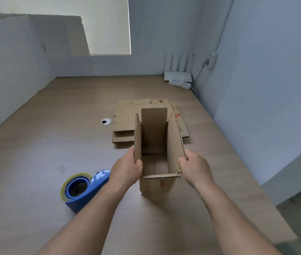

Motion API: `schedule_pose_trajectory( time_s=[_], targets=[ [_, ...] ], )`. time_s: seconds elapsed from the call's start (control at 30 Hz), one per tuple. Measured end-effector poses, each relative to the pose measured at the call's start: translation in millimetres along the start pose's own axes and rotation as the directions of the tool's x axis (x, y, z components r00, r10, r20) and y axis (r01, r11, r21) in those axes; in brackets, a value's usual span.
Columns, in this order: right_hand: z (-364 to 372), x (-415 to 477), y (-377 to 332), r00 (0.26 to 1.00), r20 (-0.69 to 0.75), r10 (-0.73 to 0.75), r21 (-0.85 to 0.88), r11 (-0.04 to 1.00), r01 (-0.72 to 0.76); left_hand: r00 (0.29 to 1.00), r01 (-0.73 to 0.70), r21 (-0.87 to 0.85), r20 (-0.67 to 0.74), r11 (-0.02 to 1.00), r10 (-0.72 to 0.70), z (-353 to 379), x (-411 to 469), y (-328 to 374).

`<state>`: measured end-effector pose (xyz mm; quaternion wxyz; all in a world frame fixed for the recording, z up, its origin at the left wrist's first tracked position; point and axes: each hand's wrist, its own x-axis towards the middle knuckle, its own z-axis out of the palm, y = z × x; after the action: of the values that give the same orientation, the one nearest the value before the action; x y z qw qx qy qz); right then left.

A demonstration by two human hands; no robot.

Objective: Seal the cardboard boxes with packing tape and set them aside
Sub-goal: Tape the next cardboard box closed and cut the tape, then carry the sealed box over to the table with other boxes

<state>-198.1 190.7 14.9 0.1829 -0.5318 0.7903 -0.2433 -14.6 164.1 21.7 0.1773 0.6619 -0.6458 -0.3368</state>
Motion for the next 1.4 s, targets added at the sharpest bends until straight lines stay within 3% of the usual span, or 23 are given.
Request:
schedule_pose_trajectory(
  time_s=[0.13, 0.33, 0.5, 0.63, 0.8, 1.03, 1.4],
  targets=[
    [-10, -21, 2, 0.998, -0.012, -0.053, 0.003, 0.999, 0.054, 0.997, -0.021, 0.086, -0.067, 0.996, 0.026, 10, -22, -1],
    [-37, -49, 11, 0.970, -0.054, -0.237, 0.072, 0.968, 0.240, 0.968, -0.029, -0.080, -0.250, 0.996, 0.008, 13, -75, 9],
    [-64, -62, 10, 0.895, -0.099, -0.435, 0.081, 0.893, 0.443, 0.938, -0.032, -0.226, -0.344, 0.974, -0.050, 16, -132, 24],
    [-67, -78, -7, 0.820, -0.088, -0.565, 0.167, 0.803, 0.572, 0.884, 0.023, -0.245, -0.448, 0.969, -0.135, 7, -178, 17],
    [-41, -117, -39, 0.675, -0.005, -0.738, 0.271, 0.648, 0.711, 0.735, 0.164, -0.216, -0.624, 0.963, -0.265, -4, -245, -3],
    [3, -186, -79, 0.453, 0.237, -0.860, 0.388, 0.511, 0.767, 0.501, 0.423, -0.338, -0.686, 0.841, -0.528, -11, -330, -45],
    [67, -294, -149, 0.163, 0.412, -0.896, 0.489, 0.369, 0.790, 0.187, 0.543, -0.491, -0.720, 0.681, -0.668, -39, -427, -126]
  ],
)
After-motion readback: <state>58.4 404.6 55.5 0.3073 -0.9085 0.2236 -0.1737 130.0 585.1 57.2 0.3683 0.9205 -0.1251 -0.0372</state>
